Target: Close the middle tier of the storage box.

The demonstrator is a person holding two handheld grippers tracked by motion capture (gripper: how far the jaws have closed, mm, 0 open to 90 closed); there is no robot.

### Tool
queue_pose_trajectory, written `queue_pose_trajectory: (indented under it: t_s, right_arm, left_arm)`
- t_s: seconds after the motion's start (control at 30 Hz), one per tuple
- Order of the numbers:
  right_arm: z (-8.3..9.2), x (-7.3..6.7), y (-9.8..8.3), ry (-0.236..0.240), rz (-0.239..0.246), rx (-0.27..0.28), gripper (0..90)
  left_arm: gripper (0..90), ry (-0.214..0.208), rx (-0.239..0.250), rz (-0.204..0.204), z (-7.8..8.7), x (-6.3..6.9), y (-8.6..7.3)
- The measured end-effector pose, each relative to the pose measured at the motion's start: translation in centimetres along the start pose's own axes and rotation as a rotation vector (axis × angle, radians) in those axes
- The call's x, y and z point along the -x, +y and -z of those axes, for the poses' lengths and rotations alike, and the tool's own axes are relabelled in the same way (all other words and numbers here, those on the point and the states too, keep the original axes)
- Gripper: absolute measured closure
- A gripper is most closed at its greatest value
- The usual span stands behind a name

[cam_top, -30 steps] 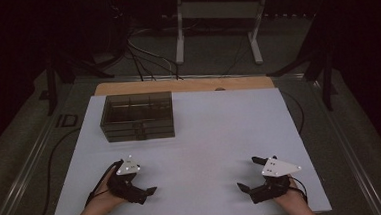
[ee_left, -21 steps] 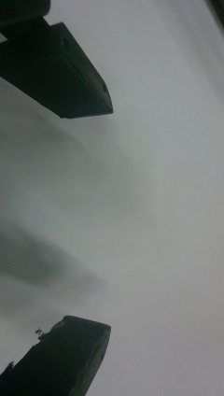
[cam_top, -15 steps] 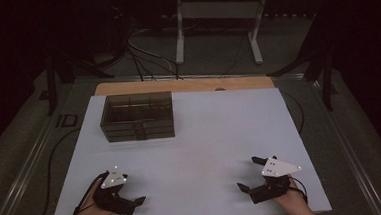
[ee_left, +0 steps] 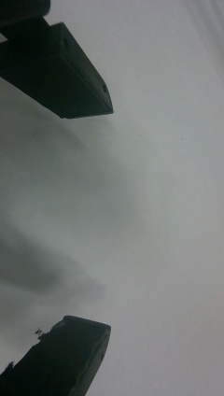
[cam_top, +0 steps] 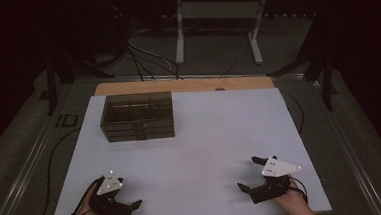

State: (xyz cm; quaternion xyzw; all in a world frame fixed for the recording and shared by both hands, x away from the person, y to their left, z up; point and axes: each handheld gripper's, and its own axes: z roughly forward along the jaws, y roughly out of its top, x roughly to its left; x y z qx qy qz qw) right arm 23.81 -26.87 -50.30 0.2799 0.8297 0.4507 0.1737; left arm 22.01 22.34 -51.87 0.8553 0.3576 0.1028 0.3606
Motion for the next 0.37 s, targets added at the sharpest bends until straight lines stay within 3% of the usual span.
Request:
queue_pose_trajectory:
  t_s: [0.37]
  right_arm:
    - [-0.13, 0.05, -0.07, 0.001, 0.001, -0.007, 0.1]
  left_arm:
    - [0.0, -0.017, 0.014, 0.014, 0.10, -0.14, -0.01]
